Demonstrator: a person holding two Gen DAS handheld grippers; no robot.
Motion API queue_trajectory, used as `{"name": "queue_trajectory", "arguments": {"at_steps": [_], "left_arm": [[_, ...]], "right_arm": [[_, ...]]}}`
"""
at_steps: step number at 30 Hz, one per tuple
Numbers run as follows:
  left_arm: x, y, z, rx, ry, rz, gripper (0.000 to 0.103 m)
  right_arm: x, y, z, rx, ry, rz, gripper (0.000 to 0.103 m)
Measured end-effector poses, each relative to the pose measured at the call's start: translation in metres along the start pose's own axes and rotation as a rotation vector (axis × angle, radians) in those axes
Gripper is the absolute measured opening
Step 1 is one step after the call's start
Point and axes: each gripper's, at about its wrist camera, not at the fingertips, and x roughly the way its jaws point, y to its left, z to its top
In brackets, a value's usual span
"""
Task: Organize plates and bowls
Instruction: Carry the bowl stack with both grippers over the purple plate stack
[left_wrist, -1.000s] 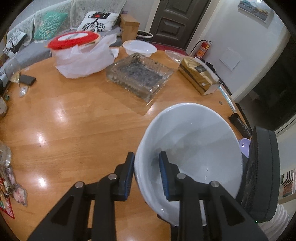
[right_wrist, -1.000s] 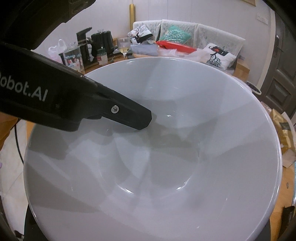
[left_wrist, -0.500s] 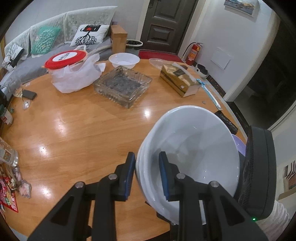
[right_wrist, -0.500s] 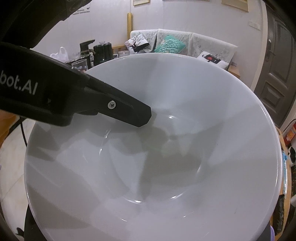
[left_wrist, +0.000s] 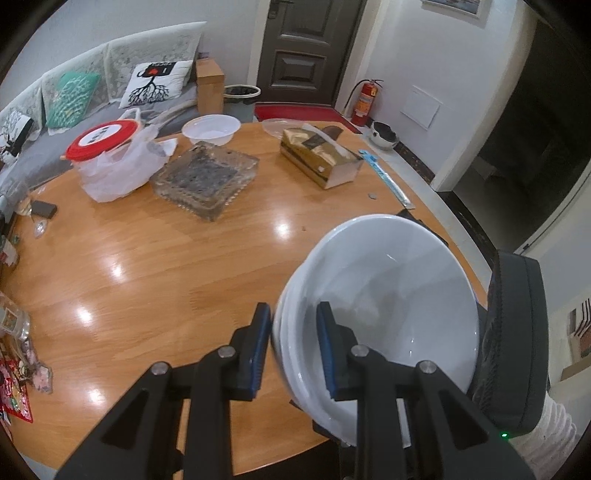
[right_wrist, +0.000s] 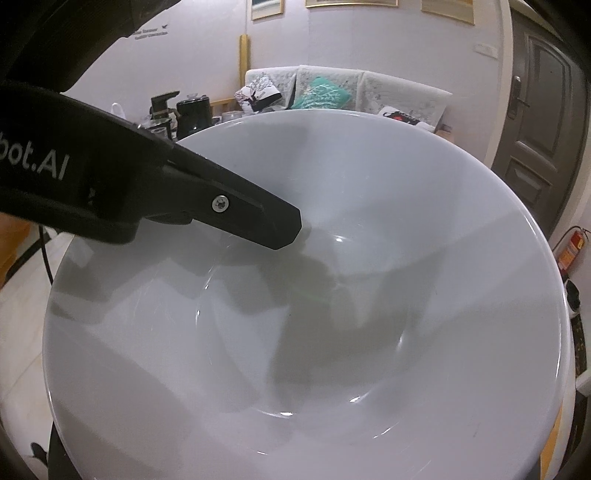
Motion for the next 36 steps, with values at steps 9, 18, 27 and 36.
{"name": "queue_trajectory", "arguments": {"at_steps": [9,18,27,36], "left_arm": [[0.006,-0.039,0.002,0.046,0.009,-0.022,0.021],[0.013,-0.077,0.000,0.090,0.021,-0.049,0.021],[0.027,-0.112,0.001,0.132,0.039,-0.077,0.021],[0.046,-0.145,0.004,0.159,0.060,-0.107,0.021]], "right_arm": [[-0.025,-0.015,-0.026,0.029,-0.002,-0.036,0.102],[-0.053,-0.028,-0.053,0.054,0.002,-0.069,0.102],[-0.082,-0.043,-0.078,0.082,0.011,-0.101,0.102],[-0.096,-0.068,-0.093,0.118,0.030,-0.124,0.102]]}}
